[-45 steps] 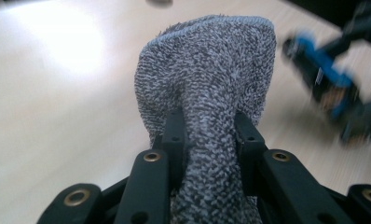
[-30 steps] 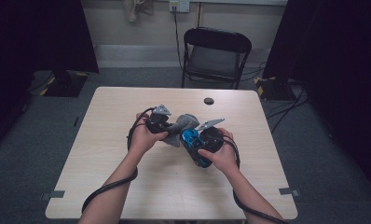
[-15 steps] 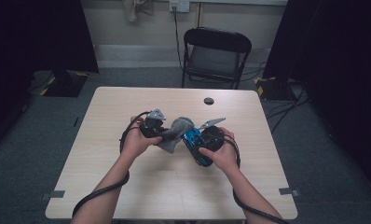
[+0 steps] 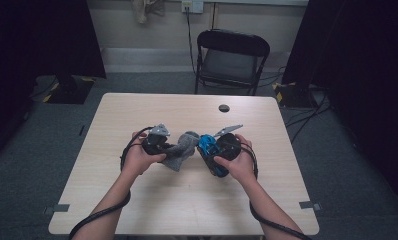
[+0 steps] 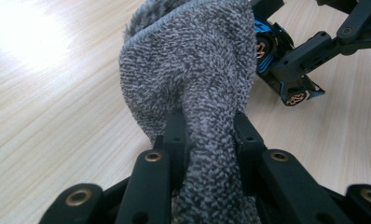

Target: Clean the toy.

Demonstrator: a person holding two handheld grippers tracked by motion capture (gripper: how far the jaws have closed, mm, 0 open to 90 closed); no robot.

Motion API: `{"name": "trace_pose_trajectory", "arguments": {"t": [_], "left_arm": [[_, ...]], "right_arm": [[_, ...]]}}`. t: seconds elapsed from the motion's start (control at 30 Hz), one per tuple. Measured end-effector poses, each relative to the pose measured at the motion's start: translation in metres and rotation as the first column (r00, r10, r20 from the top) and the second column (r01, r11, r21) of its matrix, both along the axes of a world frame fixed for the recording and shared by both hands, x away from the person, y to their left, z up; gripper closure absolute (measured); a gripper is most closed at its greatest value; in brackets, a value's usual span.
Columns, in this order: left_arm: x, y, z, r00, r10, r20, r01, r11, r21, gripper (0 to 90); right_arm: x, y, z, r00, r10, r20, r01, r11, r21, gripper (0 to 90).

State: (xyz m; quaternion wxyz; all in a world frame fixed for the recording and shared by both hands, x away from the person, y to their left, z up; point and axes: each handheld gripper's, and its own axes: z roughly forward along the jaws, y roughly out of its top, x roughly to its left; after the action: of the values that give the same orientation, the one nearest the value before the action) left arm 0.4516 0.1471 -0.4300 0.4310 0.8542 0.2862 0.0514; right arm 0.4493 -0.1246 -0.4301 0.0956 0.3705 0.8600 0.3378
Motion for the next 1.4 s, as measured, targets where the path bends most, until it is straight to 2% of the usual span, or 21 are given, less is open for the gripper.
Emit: {"name": "trace_pose_trajectory", "arguments": {"t": [0.1, 0.2, 0.4, 0.53, 0.77, 1.03, 1.4], "left_arm": [[0.003, 0.006, 0.003, 0.9993, 0.037, 0.008, -0.037, 0.9993, -0.004, 72.4], [0.013, 0.009, 0.011, 0.9962, 0.085, 0.02, -0.085, 0.9963, -0.01, 72.4], [0.029, -0.007, 0.037, 0.9922, 0.104, 0.069, -0.102, 0.9945, -0.024, 72.3], [0.037, -0.02, 0.043, 0.9933, 0.086, 0.078, -0.086, 0.9963, -0.001, 72.3], [0.036, -0.04, 0.038, 0.9965, 0.036, 0.075, -0.038, 0.999, 0.024, 72.4], [0.033, -0.041, 0.035, 0.9975, 0.001, 0.07, -0.004, 0.9993, 0.037, 72.6], [0.03, -0.03, 0.035, 0.9976, -0.02, 0.066, 0.018, 0.9991, 0.039, 72.6]], "right_arm": [[-0.001, 0.0, 0.001, 1.0, 0.004, 0.0, -0.004, 1.0, 0.004, 27.1], [-0.003, 0.001, 0.002, 0.9998, 0.021, 0.002, -0.021, 1.0, 0.019, 27.1], [-0.009, 0.01, 0.003, 0.9988, 0.048, 0.01, -0.049, 0.999, 0.017, 27.1], [-0.011, 0.014, 0.004, 0.9973, 0.072, 0.011, -0.072, 0.997, 0.013, 27.1], [-0.011, 0.013, 0.007, 0.9972, 0.072, 0.019, -0.073, 0.997, 0.009, 27.1], [-0.011, 0.01, 0.004, 0.9971, 0.075, 0.013, -0.075, 0.997, -0.011, 27.1], [-0.006, 0.009, 0.004, 0.998, 0.062, 0.008, -0.062, 0.998, -0.009, 27.1]]}}
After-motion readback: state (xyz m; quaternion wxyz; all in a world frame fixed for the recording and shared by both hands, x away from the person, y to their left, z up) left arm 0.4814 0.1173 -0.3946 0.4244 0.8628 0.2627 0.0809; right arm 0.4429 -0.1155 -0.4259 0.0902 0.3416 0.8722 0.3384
